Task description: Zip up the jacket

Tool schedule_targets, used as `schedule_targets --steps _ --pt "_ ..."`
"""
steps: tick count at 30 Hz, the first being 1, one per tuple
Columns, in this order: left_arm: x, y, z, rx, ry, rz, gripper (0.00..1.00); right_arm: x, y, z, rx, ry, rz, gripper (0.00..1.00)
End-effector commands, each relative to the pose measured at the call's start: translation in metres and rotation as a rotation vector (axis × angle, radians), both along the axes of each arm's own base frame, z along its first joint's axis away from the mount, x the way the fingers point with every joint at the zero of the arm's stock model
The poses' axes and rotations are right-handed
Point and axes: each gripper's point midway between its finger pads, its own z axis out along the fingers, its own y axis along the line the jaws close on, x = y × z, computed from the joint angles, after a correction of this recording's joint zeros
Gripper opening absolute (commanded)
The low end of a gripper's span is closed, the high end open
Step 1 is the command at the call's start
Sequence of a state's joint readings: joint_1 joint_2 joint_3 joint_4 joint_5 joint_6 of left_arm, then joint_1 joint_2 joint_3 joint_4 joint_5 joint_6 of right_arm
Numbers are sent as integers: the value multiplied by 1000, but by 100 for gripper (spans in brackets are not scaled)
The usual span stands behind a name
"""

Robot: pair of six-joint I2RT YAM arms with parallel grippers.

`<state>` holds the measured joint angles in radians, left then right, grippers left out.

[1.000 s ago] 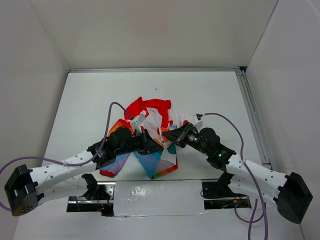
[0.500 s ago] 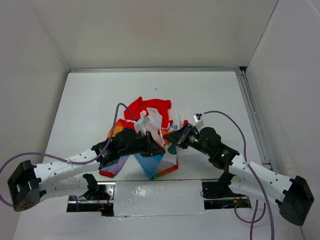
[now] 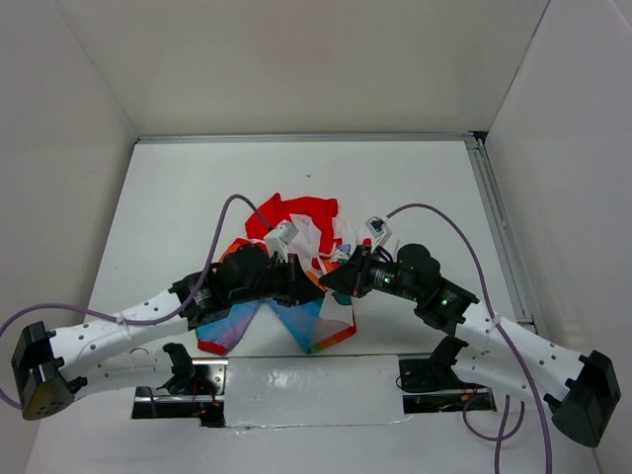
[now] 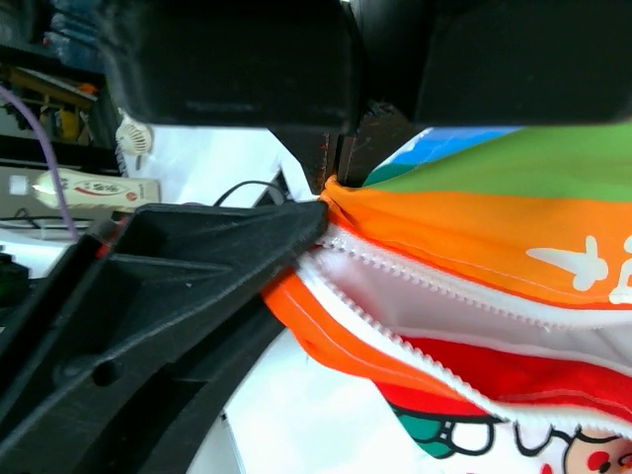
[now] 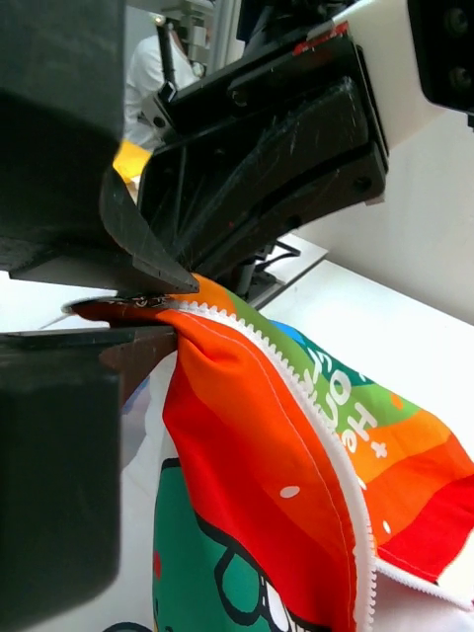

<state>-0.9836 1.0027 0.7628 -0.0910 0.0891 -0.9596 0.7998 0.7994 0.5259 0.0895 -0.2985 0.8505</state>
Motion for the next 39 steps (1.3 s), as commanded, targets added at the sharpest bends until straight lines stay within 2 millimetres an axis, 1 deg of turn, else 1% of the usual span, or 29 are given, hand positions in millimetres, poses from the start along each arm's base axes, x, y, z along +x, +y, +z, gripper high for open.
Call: schedule_targets --steps 1,3,4,5,6,7,9,12,13,16,17,18,22,23,24,26,27,28,29,31,33,34,35,38,39 --pt "0 -7 14 -8 -51 -41 0 -8 2 18 27 -74 57 22" --pt "0 -8 13 -4 -64 -55 0 -8 0 20 51 -69 41 21" --pt "0 -8 13 -3 -67 -58 0 -9 0 24 73 -83 38 22" --pt "-1 -8 12 4 -68 -65 0 -8 -3 23 79 -80 24 25" --pt "-1 -8 12 10 -71 -67 0 -7 -3 24 82 -78 17 32" --pt "-1 -8 11 14 -70 -70 0 -7 -5 26 86 -84 10 36" --pt "-2 -8 11 17 -78 -82 0 -5 -7 24 75 -76 -10 44" --pt "-3 -7 12 16 -84 -87 0 -2 -10 24 83 -64 -42 44" --pt "-3 -8 11 17 -85 -89 0 -1 -12 24 84 -65 -51 43" --pt "-4 -7 10 17 -86 -91 0 1 -15 24 94 -54 -79 18" --pt "-4 -7 10 16 -85 -92 0 1 -14 24 96 -48 -80 7" --pt "-5 -8 11 8 -87 -99 0 2 -13 24 93 -47 -77 1" --pt "-10 -13 17 -18 -95 -137 0 3 -7 20 108 -20 -65 0" --pt "-11 -14 17 -24 -95 -145 0 4 -6 25 134 -27 -72 0" --pt "-15 -15 18 -32 -97 -173 0 10 -9 18 134 -10 -110 0" --pt "-20 -18 18 -51 -87 -197 0 18 -11 27 206 -8 -161 0" --pt "-25 -19 17 -58 -79 -224 0 22 -15 25 225 -7 -197 0" --pt "-25 -18 12 -53 -64 -221 0 24 -16 28 259 6 -213 0" --pt "-26 -18 10 -50 -55 -220 0 23 -18 42 317 -21 -214 0" --pt "-26 -18 3 -39 -32 -208 0 25 -22 46 362 -5 -242 0" --pt "-28 -18 -4 -29 -10 -213 0 24 -27 56 412 -13 -252 0" --pt "-31 -18 -12 -20 17 -223 0 23 -27 58 432 -3 -254 0" --pt "-32 -21 -10 -36 12 -230 0 21 -29 63 459 -11 -250 0" --pt "-34 -22 -26 -8 67 -228 0 19 -34 71 494 8 -255 0" --pt "-35 -24 -28 -9 79 -233 0 18 -35 74 513 22 -257 0"
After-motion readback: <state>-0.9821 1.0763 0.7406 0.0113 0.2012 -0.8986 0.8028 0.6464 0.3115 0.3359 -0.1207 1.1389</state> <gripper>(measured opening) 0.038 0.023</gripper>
